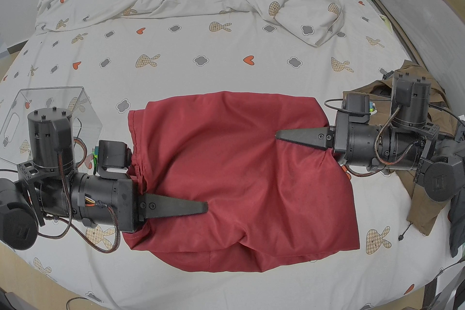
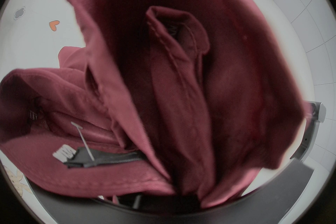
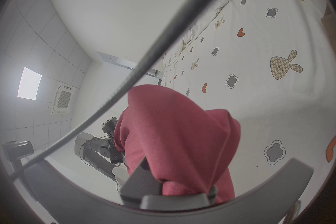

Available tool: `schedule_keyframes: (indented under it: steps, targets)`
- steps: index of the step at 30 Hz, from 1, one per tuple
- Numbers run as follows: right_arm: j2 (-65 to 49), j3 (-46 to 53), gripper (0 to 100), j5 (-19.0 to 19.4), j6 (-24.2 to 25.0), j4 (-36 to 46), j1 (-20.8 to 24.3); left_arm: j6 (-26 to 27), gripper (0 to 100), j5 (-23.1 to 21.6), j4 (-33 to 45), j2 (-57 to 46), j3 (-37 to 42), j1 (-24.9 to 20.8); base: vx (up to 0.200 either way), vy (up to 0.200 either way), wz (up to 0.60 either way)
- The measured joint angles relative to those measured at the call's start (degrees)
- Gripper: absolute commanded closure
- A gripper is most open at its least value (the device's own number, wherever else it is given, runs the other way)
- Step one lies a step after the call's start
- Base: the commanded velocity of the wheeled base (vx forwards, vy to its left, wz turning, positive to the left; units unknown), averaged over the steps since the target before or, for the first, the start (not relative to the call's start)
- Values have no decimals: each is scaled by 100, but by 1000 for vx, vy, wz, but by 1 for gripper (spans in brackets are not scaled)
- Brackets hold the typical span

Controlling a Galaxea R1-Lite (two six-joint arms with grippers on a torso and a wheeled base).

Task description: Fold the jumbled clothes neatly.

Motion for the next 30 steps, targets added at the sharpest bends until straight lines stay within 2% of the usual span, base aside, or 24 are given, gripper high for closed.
schedule_keyframes:
  steps: [6, 24, 30]
  targets:
    - [0, 0, 100, -2, 0, 0, -2, -2, 100, 0, 0, 0, 0, -2, 0, 200, 0]
    - [-2, 9, 100, 0, -1, 0, -9, -10, 100, 4, 0, -41, 30, -2, 0, 0, 0]
    - [0, 9, 100, -2, 5, 0, -5, -7, 100, 4, 0, -49, 32, -11, 200, 0, 0]
